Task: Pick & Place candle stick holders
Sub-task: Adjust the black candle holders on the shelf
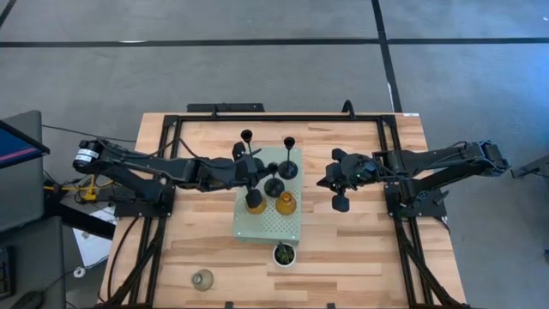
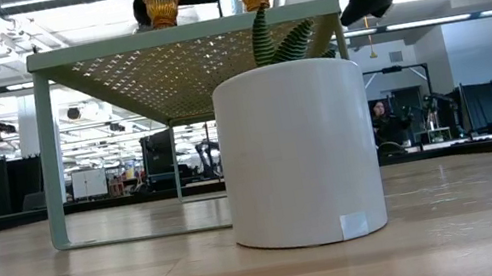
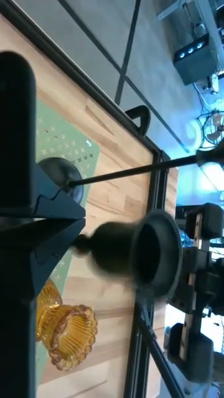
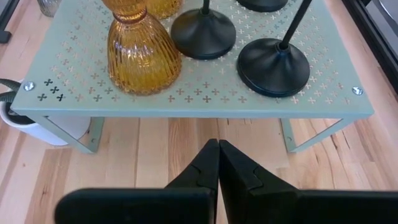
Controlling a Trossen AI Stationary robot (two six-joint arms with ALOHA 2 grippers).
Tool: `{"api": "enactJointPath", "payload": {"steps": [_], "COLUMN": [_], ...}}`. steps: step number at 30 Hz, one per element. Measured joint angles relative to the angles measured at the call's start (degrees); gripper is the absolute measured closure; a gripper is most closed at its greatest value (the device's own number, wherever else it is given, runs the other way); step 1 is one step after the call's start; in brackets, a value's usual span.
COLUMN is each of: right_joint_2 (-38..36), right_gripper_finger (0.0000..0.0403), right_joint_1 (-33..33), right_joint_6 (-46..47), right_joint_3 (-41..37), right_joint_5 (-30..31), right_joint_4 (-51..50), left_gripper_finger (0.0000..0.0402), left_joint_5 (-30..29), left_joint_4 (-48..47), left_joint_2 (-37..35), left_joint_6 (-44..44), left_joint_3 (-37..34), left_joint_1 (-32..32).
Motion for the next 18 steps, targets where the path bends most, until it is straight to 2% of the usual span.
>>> {"api": "enactJointPath", "payload": {"steps": [9,15,18], "right_joint_2": [0.0,0.0,0.0], "right_gripper_finger": [0.0403,0.0403,0.0403], "right_joint_1": [0.0,0.0,-0.17], "right_joint_6": [0.0,-0.46,-0.7], "right_joint_3": [0.0,0.0,0.0], "right_joint_5": [0.0,0.0,0.02], "right_joint_4": [-0.13,0.27,2.55], "left_gripper_finger": [0.0397,0.0396,0.0396], "left_joint_5": [-0.97,-10.47,-13.25], "left_joint_4": [-2.59,-14.36,-18.58], "left_joint_2": [-0.77,-6.39,-9.68], "left_joint_6": [1.68,-0.48,-1.57], "left_joint_3": [0.0,0.0,0.01], "left_joint_1": [-0.5,-3.86,-6.02]}}
